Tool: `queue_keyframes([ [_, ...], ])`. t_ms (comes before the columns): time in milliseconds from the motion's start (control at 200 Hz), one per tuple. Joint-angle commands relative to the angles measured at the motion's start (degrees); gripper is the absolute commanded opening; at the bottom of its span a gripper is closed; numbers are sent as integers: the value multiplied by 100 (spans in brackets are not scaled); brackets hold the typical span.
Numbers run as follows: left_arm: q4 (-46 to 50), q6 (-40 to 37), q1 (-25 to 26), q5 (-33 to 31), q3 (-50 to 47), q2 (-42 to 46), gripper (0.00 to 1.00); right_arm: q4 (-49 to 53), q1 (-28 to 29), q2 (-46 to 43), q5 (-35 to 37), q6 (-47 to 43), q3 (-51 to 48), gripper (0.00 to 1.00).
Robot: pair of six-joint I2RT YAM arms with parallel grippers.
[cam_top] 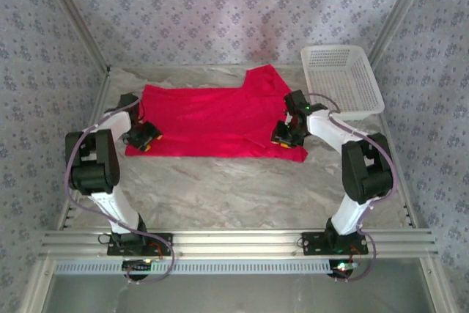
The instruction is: Fold the inside-out t-shirt
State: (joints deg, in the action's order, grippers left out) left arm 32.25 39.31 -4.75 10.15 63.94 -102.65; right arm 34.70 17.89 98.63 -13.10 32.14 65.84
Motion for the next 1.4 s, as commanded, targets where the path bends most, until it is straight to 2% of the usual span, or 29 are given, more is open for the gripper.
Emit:
queue_keyframes([
  [0, -188, 4, -328, 221, -146, -87, 49, -342, -322, 253, 44, 163, -420, 34],
  [160, 51, -148, -708, -136, -278, -167, 48, -305, -515, 487, 137, 144, -830, 31],
  [330, 414, -274, -712, -625, -571, 84, 48, -56, -462, -128, 285, 152, -1475, 30],
  [460, 371, -339, -469, -713, -1111, 688, 48, 507, -342, -854, 745, 164, -1840, 30],
  [590, 589, -442, -51, -899, -951, 1061, 48, 613, -201, -1516, 782, 211, -1756, 30],
  [670, 816, -442, 144, -1066, -680, 1194, 48, 467, 192, -1811, 806, 346, -1522, 34],
  [715, 872, -429, 197, -1136, -551, 1250, 48, 287, 482, -1862, 842, 491, -1422, 41],
  [815, 954, -446, 262, -1407, -351, 1330, 48, -345, 1042, -1697, 784, 770, -1339, 51],
  [904, 1063, -507, 316, -1609, -269, 1357, 48, -537, 1374, -1292, 770, 937, -1143, 54],
  [1054, 1001, -521, 339, -1599, -398, 1388, 48, -528, 1812, -559, 949, 944, -673, 57],
  [1159, 969, -521, 343, -1543, -443, 1355, 48, -398, 1915, -116, 1052, 926, -389, 57],
  [1289, 952, -521, 344, -1491, -462, 1416, 47, -355, 1909, 174, 1089, 930, -231, 52],
  [1334, 951, -521, 352, -1496, -462, 1444, 48, -347, 1899, 224, 1074, 934, -197, 45],
  [1394, 953, -530, 350, -1493, -457, 1458, 48, -279, 1901, 269, 1097, 934, -103, 29],
])
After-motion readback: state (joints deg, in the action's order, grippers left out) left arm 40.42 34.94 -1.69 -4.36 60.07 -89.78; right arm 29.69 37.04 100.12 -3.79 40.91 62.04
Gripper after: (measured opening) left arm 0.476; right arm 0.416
